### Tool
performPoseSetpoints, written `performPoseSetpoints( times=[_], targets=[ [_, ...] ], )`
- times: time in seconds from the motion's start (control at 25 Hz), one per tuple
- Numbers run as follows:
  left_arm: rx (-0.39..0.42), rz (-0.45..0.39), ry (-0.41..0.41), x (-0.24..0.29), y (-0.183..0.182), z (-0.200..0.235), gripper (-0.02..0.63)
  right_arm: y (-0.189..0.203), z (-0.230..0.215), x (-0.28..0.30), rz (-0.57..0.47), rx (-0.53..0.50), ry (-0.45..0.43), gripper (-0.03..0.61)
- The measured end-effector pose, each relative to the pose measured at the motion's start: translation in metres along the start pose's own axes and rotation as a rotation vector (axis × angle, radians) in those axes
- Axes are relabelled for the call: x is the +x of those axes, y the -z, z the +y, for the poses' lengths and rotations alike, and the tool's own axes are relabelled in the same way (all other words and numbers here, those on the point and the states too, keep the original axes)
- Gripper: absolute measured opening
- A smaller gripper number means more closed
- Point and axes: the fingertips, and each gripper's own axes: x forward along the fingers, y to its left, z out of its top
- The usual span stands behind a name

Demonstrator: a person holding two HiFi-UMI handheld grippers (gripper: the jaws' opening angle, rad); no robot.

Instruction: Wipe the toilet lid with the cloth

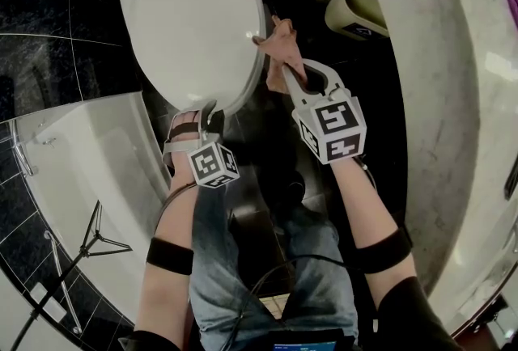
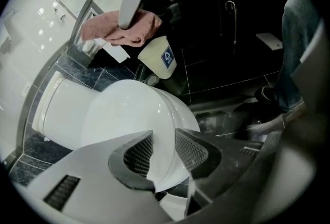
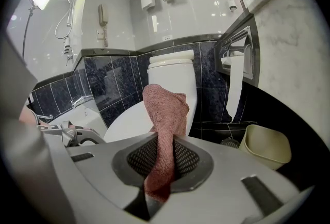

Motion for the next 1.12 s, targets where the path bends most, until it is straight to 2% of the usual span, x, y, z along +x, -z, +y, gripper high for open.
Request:
performPoseSetpoints(
  times=[0.28, 0.56, 0.84, 1.0, 1.12],
  targets=[
    [0.02, -0.001, 0.002, -0.001, -0.002, -0.003, 0.117, 0.008, -0.004, 0.004, 0.007, 0.014, 0.005, 0.078],
    [-0.031, -0.013, -0.007, -0.003, -0.001, -0.002, 0.112, 0.01, -0.001, 0.006, 0.022, 0.017, 0.006, 0.078],
    [-0.075, -0.047, -0.032, -0.029, -0.011, 0.016, 0.106, -0.001, 0.001, 0.002, 0.023, 0.025, 0.018, 0.078],
    [-0.125, -0.055, -0.044, -0.058, -0.02, 0.037, 0.091, -0.014, 0.008, -0.007, 0.033, 0.029, 0.019, 0.078],
    [-0.132, -0.069, -0.062, -0.083, -0.027, 0.058, 0.078, -0.032, 0.015, -0.017, 0.039, 0.031, 0.022, 0.078]
  ],
)
